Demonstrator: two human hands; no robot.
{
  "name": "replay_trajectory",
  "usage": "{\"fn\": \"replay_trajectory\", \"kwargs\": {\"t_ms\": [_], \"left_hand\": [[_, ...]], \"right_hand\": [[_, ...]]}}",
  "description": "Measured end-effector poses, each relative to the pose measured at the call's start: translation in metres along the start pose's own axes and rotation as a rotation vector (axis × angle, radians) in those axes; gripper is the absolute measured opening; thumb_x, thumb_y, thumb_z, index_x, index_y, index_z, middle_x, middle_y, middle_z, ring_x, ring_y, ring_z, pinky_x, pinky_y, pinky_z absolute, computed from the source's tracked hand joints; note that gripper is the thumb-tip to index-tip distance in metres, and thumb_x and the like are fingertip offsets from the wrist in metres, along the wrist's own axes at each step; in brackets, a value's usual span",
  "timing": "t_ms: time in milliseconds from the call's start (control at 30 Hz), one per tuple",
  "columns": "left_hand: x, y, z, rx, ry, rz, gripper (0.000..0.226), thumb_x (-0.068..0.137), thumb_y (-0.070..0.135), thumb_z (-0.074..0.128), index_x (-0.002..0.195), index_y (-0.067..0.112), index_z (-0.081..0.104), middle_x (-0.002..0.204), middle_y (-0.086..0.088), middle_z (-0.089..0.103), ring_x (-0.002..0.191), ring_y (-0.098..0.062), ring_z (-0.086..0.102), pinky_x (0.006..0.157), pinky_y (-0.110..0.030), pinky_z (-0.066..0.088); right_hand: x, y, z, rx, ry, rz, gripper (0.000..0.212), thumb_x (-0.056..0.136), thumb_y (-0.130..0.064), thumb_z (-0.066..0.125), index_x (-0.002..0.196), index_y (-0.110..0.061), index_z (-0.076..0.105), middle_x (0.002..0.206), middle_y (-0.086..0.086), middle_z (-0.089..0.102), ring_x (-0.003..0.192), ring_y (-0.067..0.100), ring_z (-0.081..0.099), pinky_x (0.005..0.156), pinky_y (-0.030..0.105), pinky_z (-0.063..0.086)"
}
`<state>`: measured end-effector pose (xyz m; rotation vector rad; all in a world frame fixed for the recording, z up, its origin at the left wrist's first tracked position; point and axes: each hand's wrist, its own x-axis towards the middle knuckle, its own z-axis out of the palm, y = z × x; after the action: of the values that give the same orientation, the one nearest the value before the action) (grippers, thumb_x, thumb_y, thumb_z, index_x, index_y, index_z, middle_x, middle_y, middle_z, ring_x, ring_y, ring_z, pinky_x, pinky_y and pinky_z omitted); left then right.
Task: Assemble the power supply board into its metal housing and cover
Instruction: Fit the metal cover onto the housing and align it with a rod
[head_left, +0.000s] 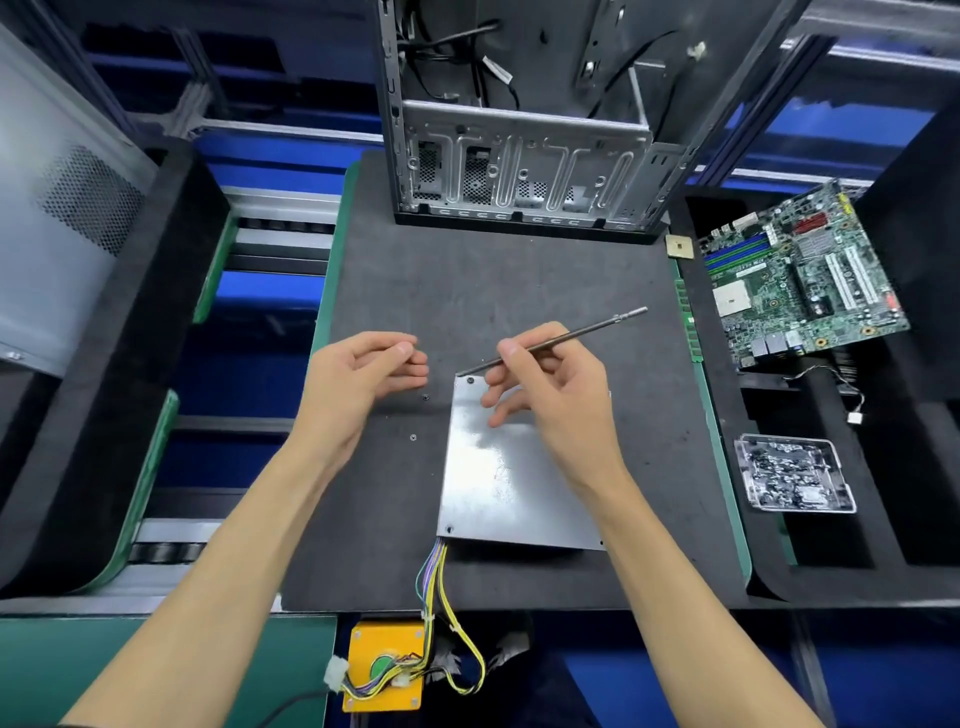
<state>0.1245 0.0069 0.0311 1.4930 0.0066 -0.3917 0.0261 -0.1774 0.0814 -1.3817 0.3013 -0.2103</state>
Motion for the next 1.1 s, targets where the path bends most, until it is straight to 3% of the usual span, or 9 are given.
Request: {"fn": "replay_trajectory", "kwargs": {"t_ms": [133,300,533,767,1100], "left_hand": [[-0.029,0.018,0.009,-0.401,-0.174,-0.088,0.016,0.088,0.008,0.068,0.097,0.011,0.081,0.091,-0.009,0.075,0.087,-0.02,0.072,0.081,-0.027,0.058],[-0.055,0.034,0.02,-0.543,-0.228,-0.165,0.021,0.082,0.007,0.066,0.093,0.013,0.082,0.088,-0.006,0.076,0.081,-0.014,0.073,0.077,-0.022,0.058],[-0.078,0.042,0.02,-0.592,-0.252,-0.173,0.02,0.072,0.013,0.076,0.091,0.014,0.083,0.086,-0.006,0.076,0.08,-0.013,0.074,0.076,-0.022,0.058],[-0.096,0.047,0.021,-0.509,-0.246,-0.113,0.021,0.071,0.016,0.078,0.091,0.014,0.082,0.087,-0.01,0.076,0.078,-0.015,0.074,0.075,-0.023,0.059],[-0.118,0.046,0.031,-0.365,-0.225,-0.006,0.019,0.077,0.018,0.077,0.093,0.009,0.08,0.088,-0.017,0.074,0.078,-0.023,0.071,0.075,-0.029,0.059]], "right_hand": [[-0.006,-0.01,0.001,0.068,-0.003,-0.047,0.007,0.102,-0.006,0.059,0.098,-0.005,0.064,0.079,0.008,0.071,0.074,0.029,0.075,0.06,0.032,0.06],[-0.02,-0.02,0.006,0.104,-0.066,-0.068,0.01,0.103,0.0,0.055,0.102,-0.003,0.064,0.084,0.009,0.075,0.088,0.033,0.077,0.07,0.032,0.062],[-0.04,-0.034,0.012,0.113,-0.107,-0.129,0.01,0.099,-0.002,0.056,0.098,-0.006,0.064,0.088,0.019,0.073,0.087,0.034,0.077,0.073,0.029,0.062],[-0.055,-0.038,0.011,0.067,-0.139,-0.177,0.012,0.1,0.001,0.055,0.097,-0.006,0.064,0.081,0.004,0.074,0.088,0.026,0.077,0.075,0.031,0.063],[-0.074,-0.039,0.0,-0.04,-0.143,-0.256,0.013,0.1,-0.003,0.058,0.098,-0.014,0.065,0.084,0.002,0.075,0.086,0.024,0.077,0.075,0.031,0.062]]}}
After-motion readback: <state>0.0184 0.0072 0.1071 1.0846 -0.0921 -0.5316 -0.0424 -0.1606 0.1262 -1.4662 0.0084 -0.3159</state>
